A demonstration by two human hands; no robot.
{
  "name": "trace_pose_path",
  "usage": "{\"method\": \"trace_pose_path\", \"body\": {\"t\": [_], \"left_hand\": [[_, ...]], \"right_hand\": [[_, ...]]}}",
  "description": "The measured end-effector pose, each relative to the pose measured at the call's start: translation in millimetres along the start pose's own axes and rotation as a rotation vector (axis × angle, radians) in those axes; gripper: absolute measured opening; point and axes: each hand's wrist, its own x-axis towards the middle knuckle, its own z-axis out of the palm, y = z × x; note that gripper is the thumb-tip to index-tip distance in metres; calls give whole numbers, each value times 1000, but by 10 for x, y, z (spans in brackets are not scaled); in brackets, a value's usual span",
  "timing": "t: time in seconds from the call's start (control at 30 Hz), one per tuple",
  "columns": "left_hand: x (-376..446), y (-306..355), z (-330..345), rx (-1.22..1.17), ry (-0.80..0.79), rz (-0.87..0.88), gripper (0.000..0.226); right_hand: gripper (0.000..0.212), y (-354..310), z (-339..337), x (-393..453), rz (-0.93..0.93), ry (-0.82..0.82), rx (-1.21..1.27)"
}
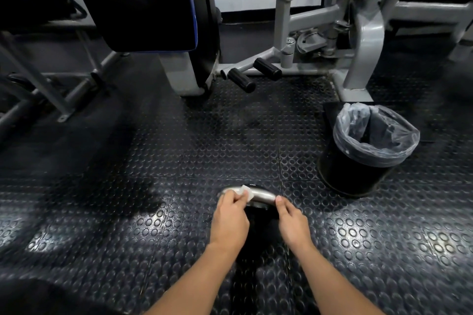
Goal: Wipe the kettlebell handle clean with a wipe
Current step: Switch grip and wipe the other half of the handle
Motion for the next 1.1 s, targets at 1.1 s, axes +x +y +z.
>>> {"method": "trace_pose_path", "body": {"t": [1.1], "left_hand": [[-115,11,240,-124,114,6,32]], "right_hand": [[56,61,8,45,-11,6,-30]]}}
